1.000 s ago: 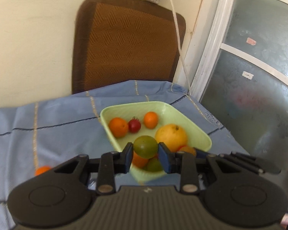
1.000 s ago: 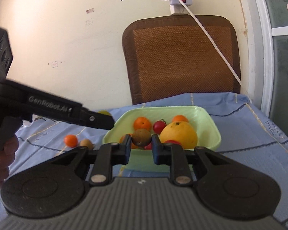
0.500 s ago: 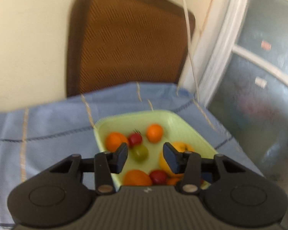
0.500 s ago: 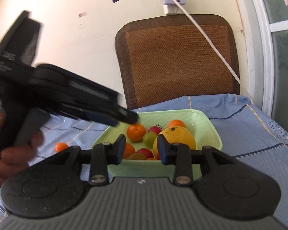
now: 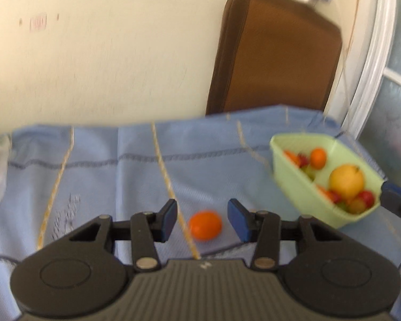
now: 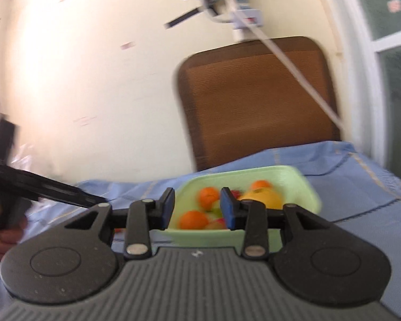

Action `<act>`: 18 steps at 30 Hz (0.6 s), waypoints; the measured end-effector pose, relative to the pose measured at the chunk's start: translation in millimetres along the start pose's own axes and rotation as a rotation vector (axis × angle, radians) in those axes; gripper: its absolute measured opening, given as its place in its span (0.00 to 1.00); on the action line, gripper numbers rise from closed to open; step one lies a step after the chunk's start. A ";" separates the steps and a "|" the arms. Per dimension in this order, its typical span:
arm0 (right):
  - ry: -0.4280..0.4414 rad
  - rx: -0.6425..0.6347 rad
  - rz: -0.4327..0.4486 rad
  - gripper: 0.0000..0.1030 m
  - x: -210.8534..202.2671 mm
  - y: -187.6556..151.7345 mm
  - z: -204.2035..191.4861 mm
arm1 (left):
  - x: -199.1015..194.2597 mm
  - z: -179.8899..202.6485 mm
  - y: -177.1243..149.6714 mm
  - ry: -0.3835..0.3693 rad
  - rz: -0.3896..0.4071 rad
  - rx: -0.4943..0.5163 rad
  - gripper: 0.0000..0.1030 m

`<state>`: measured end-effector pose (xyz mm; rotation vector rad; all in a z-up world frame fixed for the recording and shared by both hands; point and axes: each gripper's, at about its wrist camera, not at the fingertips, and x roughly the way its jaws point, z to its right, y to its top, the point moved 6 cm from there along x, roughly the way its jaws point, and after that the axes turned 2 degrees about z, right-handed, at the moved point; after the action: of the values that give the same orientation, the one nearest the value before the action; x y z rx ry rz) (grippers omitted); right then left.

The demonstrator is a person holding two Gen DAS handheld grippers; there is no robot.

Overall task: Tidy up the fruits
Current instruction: 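Grasp an orange with the left gripper while the right gripper holds the kiwi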

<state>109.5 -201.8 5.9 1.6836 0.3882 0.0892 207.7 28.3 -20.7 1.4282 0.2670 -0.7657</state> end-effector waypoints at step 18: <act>0.094 -0.482 -0.315 0.38 102.8 -38.4 -94.9 | -14.3 -19.0 -34.1 -0.009 -0.003 0.008 0.31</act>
<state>171.7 -76.8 -33.5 1.1318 0.6430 0.0254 181.3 52.3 -42.0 1.4324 0.2595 -0.7760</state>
